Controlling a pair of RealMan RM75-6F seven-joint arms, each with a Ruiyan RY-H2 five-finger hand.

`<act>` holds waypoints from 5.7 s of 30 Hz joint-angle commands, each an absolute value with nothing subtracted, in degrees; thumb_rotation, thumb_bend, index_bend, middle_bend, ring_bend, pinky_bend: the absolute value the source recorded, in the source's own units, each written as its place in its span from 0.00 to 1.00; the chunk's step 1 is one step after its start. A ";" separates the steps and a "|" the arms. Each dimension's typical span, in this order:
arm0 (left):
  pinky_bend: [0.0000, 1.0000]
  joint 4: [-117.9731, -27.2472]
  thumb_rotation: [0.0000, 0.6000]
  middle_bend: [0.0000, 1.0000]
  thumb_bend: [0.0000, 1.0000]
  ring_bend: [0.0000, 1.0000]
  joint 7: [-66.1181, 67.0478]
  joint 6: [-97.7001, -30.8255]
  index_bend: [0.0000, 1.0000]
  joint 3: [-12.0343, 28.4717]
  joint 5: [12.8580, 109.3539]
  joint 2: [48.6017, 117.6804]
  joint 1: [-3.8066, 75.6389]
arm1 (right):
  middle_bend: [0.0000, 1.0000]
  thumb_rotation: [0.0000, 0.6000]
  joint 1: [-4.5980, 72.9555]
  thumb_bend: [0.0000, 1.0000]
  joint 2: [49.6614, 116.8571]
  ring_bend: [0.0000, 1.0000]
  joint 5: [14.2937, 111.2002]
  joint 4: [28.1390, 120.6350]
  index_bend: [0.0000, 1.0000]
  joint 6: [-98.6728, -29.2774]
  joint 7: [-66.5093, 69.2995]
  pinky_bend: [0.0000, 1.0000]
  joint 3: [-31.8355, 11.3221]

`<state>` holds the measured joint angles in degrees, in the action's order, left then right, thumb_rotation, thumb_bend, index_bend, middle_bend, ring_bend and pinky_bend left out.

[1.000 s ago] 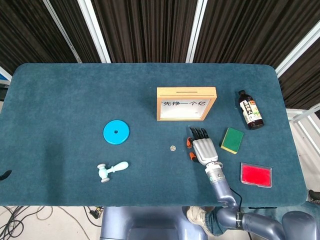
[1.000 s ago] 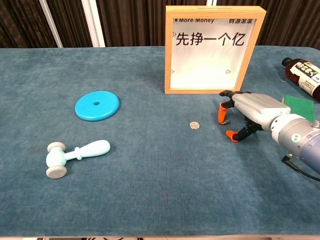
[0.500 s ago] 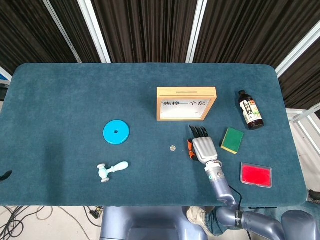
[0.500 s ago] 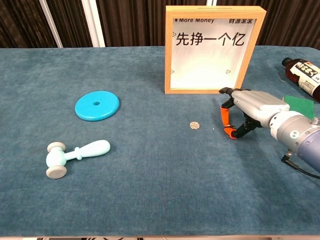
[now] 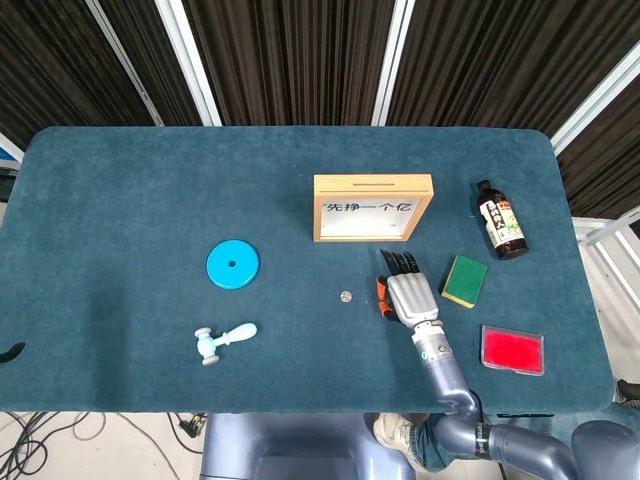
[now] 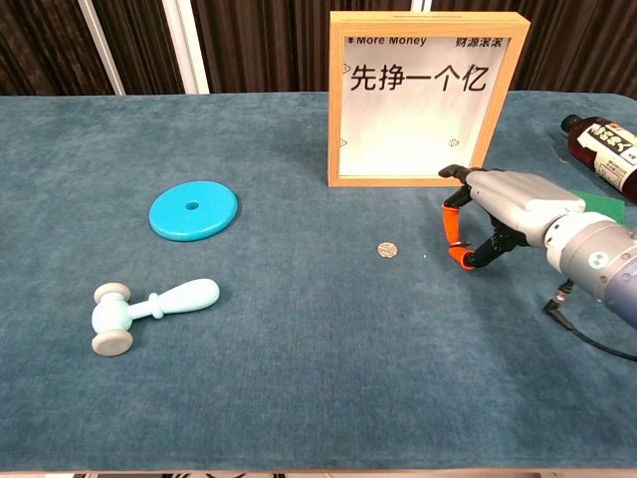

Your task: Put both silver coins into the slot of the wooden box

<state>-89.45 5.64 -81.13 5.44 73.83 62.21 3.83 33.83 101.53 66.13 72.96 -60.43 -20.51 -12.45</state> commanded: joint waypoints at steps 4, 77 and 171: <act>0.00 -89.44 1.00 0.00 0.03 0.00 5.35 -81.33 0.00 5.49 73.86 62.10 3.74 | 0.02 1.00 33.47 0.61 97.04 0.00 65.50 79.81 0.69 -59.53 -19.64 0.00 -13.01; 0.00 -85.45 1.00 0.00 0.04 0.00 10.16 -78.74 0.00 10.26 61.89 64.42 5.32 | 0.02 1.00 90.33 0.61 65.71 0.00 -17.41 70.08 0.69 -22.50 -39.12 0.00 0.47; 0.00 -86.74 1.00 0.00 0.04 0.00 10.77 -76.97 0.00 9.76 61.02 63.72 5.90 | 0.00 1.00 73.89 0.38 54.22 0.00 35.80 110.83 0.45 -65.01 -1.39 0.00 11.21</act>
